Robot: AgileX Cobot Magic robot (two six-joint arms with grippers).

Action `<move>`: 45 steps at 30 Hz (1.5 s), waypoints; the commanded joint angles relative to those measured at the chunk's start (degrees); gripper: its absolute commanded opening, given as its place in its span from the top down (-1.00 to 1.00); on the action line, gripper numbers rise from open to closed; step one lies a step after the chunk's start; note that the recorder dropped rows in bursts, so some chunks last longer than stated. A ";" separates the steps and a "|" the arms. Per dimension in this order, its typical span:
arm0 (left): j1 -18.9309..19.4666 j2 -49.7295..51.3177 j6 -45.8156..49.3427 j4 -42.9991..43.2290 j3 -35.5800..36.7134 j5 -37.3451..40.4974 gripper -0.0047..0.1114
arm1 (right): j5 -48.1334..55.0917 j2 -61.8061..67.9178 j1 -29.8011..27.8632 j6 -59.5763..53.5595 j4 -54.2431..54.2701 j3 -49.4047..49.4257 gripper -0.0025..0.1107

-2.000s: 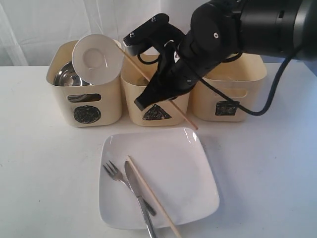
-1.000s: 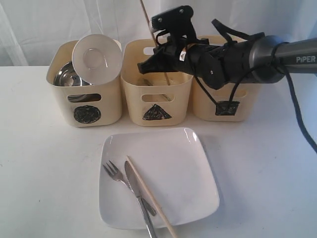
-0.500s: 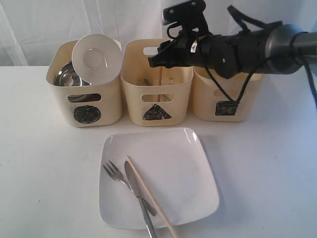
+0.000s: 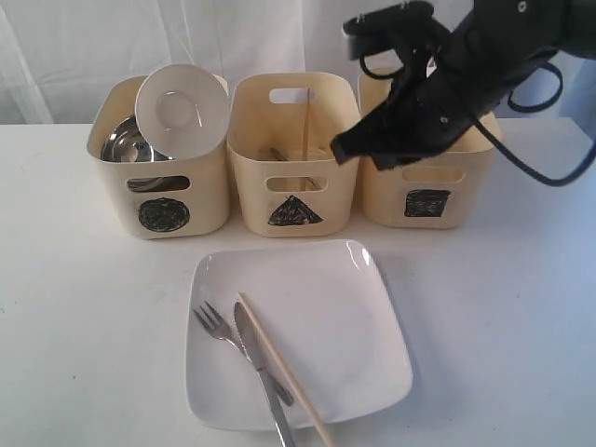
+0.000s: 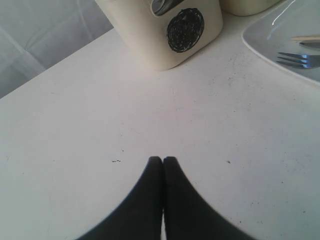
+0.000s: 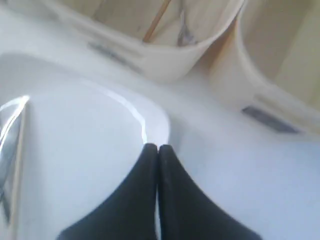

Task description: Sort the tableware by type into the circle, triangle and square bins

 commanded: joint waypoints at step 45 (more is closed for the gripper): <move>-0.25 -0.26 -0.14 -0.17 0.21 -0.11 0.92 | 4.99 20.77 13.95 -25.34 18.41 7.50 0.36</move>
